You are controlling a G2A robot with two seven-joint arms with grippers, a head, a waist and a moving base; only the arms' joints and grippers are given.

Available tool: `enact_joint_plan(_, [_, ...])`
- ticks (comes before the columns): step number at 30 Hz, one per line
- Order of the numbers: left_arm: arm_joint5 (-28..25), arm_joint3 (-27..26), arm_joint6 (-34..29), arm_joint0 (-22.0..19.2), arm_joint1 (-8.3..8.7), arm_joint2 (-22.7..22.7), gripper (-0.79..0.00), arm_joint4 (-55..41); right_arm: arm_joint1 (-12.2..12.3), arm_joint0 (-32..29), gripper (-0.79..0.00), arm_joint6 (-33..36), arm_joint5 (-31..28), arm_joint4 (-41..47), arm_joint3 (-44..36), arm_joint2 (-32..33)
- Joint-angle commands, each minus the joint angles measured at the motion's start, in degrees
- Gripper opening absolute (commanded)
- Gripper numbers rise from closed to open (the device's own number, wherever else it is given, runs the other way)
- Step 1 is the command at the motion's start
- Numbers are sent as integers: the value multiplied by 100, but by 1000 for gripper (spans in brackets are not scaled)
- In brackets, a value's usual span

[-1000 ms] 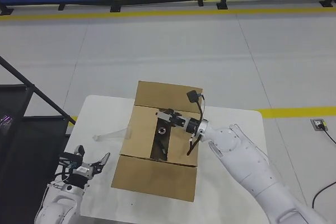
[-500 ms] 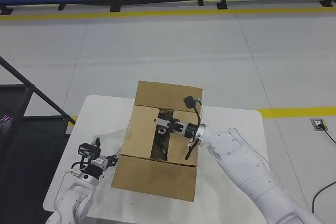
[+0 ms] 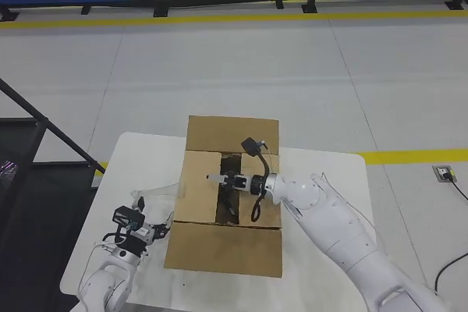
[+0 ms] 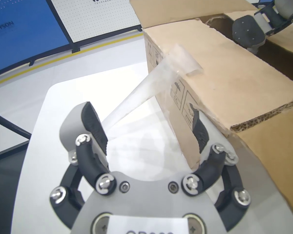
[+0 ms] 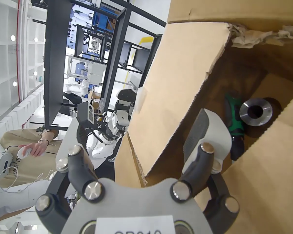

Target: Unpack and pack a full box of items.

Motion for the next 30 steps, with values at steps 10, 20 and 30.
enact_joint_plan(10, [-287,-846,275,924,83,-731,0,-434,-452,351,0,9,32,360,898,-302])
enact_joint_plan(20, [-400,-1563,420,1533,117,-886,0,-17,-799,615,0,637,-623,1258,1633,-206])
enact_joint_plan(30, [-591,-1980,157,1637,137,-806,0,314,-997,718,0,988,-1154,1745,1863,-50])
